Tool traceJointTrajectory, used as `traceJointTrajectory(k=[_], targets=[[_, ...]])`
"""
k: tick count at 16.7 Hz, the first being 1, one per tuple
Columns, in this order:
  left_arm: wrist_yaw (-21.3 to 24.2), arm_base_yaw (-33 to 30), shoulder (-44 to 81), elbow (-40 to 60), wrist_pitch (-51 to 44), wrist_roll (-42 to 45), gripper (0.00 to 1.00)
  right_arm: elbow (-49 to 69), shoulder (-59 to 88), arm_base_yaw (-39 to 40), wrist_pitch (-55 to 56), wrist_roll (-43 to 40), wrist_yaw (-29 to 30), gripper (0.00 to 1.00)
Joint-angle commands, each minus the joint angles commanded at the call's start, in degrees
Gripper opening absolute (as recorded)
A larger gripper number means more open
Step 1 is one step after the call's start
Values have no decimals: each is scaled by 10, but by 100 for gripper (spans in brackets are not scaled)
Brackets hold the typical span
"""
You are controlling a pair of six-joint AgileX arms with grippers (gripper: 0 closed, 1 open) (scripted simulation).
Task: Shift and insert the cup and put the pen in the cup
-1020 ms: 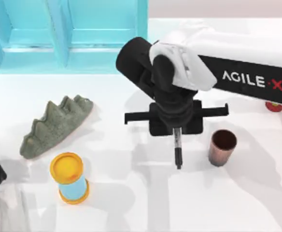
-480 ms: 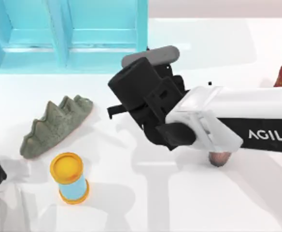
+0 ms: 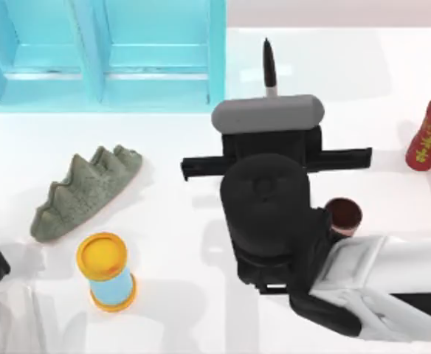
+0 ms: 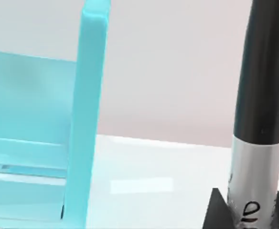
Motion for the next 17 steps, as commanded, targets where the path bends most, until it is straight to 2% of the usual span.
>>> traceJointTrajectory(k=[4, 8, 12, 17], targets=[[0, 0, 0, 0, 0, 0, 100, -92, -45, 38, 196, -95, 97, 0], [0, 0, 0, 0, 0, 0, 100, -158, -77, 64, 332, -164, 166, 0], [0, 0, 0, 0, 0, 0, 100, -185, -90, 75, 388, -191, 195, 0], [0, 0, 0, 0, 0, 0, 100, -183, -87, 72, 387, -190, 195, 0]])
